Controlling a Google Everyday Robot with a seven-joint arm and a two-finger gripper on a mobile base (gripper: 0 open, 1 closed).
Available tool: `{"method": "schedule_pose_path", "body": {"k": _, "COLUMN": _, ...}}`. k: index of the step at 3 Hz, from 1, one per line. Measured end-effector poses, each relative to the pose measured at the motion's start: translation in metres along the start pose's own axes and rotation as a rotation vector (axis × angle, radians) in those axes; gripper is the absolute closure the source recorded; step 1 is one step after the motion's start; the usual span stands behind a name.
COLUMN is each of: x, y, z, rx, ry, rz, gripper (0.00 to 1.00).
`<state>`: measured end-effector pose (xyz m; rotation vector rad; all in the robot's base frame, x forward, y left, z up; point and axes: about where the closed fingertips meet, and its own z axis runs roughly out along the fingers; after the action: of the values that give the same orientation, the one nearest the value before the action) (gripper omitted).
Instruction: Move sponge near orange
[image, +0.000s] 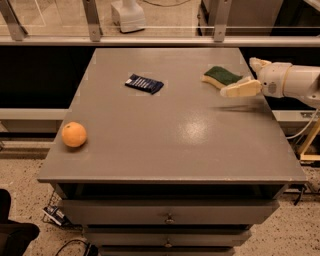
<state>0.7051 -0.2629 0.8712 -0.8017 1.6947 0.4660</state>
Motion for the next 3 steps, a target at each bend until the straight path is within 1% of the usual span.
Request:
{"method": "schedule_pose_path", "body": {"k": 1, "x": -0.003, "y": 0.001, "z": 0.013, "rx": -0.013, "ry": -0.035, "rz": 0.002, "gripper": 0.0}}
{"method": "schedule_pose_path", "body": {"k": 2, "x": -0.002, "y": 0.008, "z": 0.026, "rx": -0.033, "ry": -0.068, "rz": 0.009, "gripper": 0.0}}
{"method": "schedule_pose_path", "body": {"k": 3, "x": 0.003, "y": 0.016, "z": 0.037, "rx": -0.054, "ry": -0.084, "rz": 0.021, "gripper": 0.17}}
